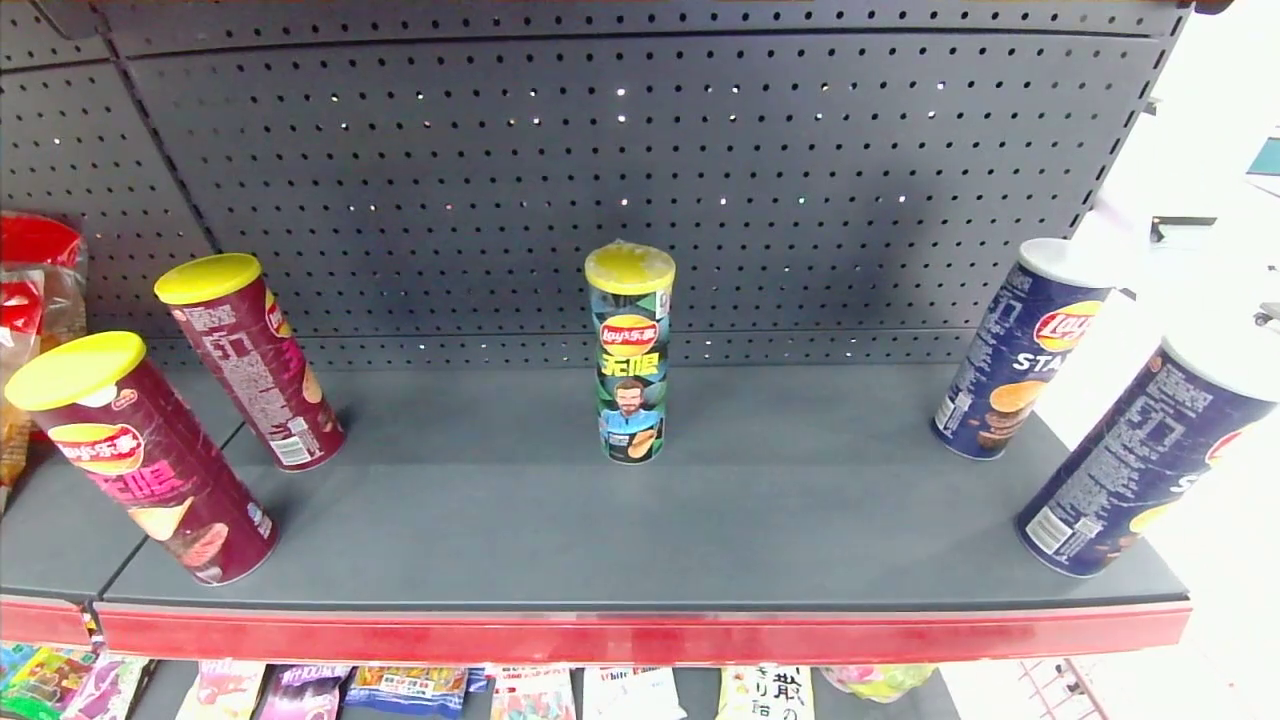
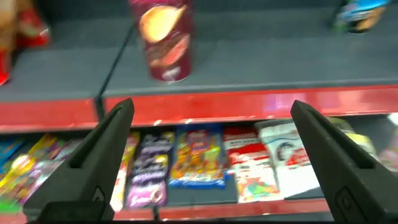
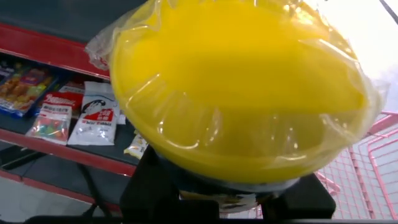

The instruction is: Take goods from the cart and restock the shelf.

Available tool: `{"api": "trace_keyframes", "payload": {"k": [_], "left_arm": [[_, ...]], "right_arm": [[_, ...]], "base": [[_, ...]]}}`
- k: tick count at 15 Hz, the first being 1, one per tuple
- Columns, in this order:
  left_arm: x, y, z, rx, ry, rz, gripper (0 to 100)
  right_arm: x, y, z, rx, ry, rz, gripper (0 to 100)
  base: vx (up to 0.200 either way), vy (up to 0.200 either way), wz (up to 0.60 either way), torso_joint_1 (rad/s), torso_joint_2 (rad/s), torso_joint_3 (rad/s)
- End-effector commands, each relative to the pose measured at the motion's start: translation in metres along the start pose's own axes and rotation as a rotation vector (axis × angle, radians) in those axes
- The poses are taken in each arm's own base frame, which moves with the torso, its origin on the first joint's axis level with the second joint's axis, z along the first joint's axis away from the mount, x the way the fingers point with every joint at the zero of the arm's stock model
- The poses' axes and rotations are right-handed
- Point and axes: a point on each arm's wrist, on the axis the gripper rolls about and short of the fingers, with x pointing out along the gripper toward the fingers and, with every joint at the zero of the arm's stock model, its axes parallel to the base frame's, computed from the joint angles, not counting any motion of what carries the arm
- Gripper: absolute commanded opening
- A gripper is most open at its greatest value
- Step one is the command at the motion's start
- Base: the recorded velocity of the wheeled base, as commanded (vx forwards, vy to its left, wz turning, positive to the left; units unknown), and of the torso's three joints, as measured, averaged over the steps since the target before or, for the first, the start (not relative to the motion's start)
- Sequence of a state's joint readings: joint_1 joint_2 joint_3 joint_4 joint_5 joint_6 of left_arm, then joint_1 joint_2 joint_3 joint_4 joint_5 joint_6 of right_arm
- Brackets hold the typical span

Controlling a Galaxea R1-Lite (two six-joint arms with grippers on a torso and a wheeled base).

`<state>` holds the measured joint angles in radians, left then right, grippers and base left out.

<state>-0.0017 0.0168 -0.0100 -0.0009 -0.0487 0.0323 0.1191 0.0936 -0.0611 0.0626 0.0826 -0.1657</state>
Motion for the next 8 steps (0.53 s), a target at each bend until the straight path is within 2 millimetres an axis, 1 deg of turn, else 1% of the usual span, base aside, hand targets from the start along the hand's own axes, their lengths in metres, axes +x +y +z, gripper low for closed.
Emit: {"api": "trace_keyframes", "payload": {"k": [1, 2, 3, 4, 5, 6, 7, 8], "left_arm": [[0.010, 0.002, 0.093, -0.091, -0.037, -0.104, 100], [0.031, 0.004, 0.157, -0.191, -0.062, -0.130, 100], [0.044, 0.005, 0.186, -0.203, -0.069, -0.164, 100], [0.070, 0.002, 0.200, -0.144, -0.026, -0.275, 100], [0.084, -0.004, 0.193, -0.050, 0.023, -0.419, 100], [0.094, -0.008, 0.186, -0.026, 0.065, -0.496, 100], [0.113, -0.013, 0.174, -0.021, 0.131, -0.612, 100], [0.137, -0.020, 0.167, 0.000, 0.176, -0.705, 100]], "right_arm": [[0.000, 0.001, -0.001, 0.002, -0.003, 0.044, 0], [0.001, 0.001, -0.001, 0.013, 0.012, 0.066, 0], [0.002, 0.001, -0.001, 0.022, 0.016, 0.075, 0], [0.003, 0.001, 0.000, 0.032, 0.027, 0.079, 0], [0.002, 0.001, 0.000, 0.033, 0.024, 0.077, 0], [0.003, 0.001, -0.001, 0.034, 0.027, 0.075, 0], [0.002, 0.001, -0.001, 0.033, 0.022, 0.072, 0], [0.002, 0.001, -0.001, 0.034, 0.015, 0.065, 0]], "base": [[0.000, 0.000, 0.00, 0.000, 0.00, 0.000], [0.000, 0.000, 0.00, 0.000, 0.00, 0.000], [0.000, 0.000, 0.00, 0.000, 0.00, 0.000], [0.000, 0.000, 0.00, 0.000, 0.00, 0.000], [0.000, 0.000, 0.00, 0.000, 0.00, 0.000], [0.000, 0.000, 0.00, 0.000, 0.00, 0.000], [0.000, 0.000, 0.00, 0.000, 0.00, 0.000], [0.000, 0.000, 0.00, 0.000, 0.00, 0.000]]}}
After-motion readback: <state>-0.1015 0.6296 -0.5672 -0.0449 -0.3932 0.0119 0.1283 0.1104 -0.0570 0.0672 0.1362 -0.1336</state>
